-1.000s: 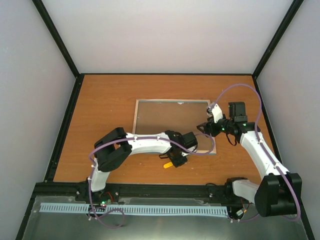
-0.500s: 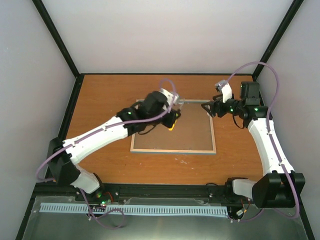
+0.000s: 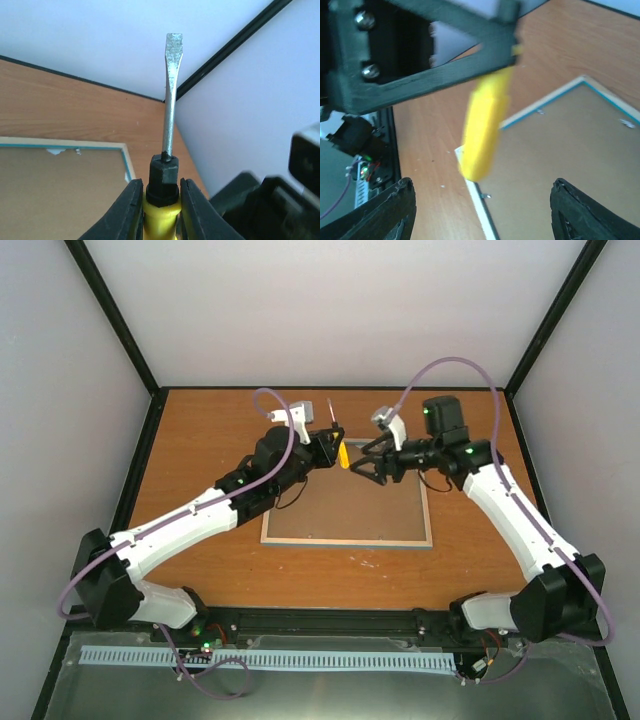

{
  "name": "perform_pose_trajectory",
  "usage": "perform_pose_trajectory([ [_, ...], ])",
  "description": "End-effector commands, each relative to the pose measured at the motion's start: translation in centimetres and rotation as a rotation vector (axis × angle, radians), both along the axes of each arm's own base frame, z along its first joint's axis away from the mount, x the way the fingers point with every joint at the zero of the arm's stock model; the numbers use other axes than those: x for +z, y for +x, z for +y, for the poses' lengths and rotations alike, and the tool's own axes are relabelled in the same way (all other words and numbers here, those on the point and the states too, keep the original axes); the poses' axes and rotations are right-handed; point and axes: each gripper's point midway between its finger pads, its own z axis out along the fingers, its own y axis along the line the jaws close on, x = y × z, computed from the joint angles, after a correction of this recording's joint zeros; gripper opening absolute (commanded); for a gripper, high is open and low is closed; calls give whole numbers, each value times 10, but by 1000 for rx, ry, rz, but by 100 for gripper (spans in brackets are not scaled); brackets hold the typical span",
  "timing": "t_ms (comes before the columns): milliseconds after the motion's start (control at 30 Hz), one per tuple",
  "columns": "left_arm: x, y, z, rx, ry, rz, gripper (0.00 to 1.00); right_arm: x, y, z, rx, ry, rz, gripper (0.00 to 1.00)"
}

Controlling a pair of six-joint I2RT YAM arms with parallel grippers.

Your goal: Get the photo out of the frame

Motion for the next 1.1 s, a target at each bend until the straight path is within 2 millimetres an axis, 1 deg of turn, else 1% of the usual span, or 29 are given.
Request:
perform_pose_trajectory([
  [0, 37, 0, 10, 47, -179, -35, 1, 5, -11, 29, 42, -5, -30, 70],
  [100, 36, -1, 9, 41, -195, -22, 1, -3, -7, 41, 23, -55, -35, 67],
  [233, 34, -3, 11, 42, -206, -13, 1, -6, -2, 48, 9, -70, -15, 57],
  [333, 33, -3, 13, 51, -211, -8, 1, -6, 1, 47, -13, -71, -15, 51],
  [433, 32, -3, 13, 49, -211, -5, 1, -4, 0, 45, -21, -68, -20, 39],
  [533, 30, -3, 12, 50, -211, 0, 1, -4, -2, 44, -24, -64, -21, 33],
  [633, 27, -3, 11, 47, -208, 8, 1, -4, -5, 42, -27, -62, -29, 21],
  [667, 25, -3, 11, 45, -206, 9, 3, -3, -5, 41, -29, -63, -35, 16],
  [700, 25, -4, 11, 43, -202, 7, 18, -3, -6, 40, -29, -66, -39, 12],
  [733, 23, -4, 12, 49, -190, 8, 39, -3, -6, 40, -30, -71, -45, 9],
  [767, 22, -4, 14, 55, -175, 10, 53, -4, -7, 38, -31, -79, -50, 5],
  [800, 21, -5, 17, 59, -147, 6, 63, -5, -8, 36, -28, -92, -55, 3],
  [833, 19, -6, 20, 59, -109, -4, 69, -6, -10, 33, -25, -105, -59, 3],
  [867, 17, -8, 24, 58, -63, -16, 72, -9, -12, 29, -22, -122, -65, 3],
  [933, 9, -14, 33, 50, 57, -47, 73, -17, -15, 19, -16, -163, -66, 3],
  [967, 2, -18, 39, 42, 129, -54, 73, -23, -16, 12, -14, -188, -60, 3],
  [1000, 1, -22, 44, 27, 192, -86, 72, -30, -17, 5, -13, -213, -54, 3],
  [1067, -6, -36, 47, -84, 390, -195, 67, -44, -21, -10, 0, -279, -50, 3],
])
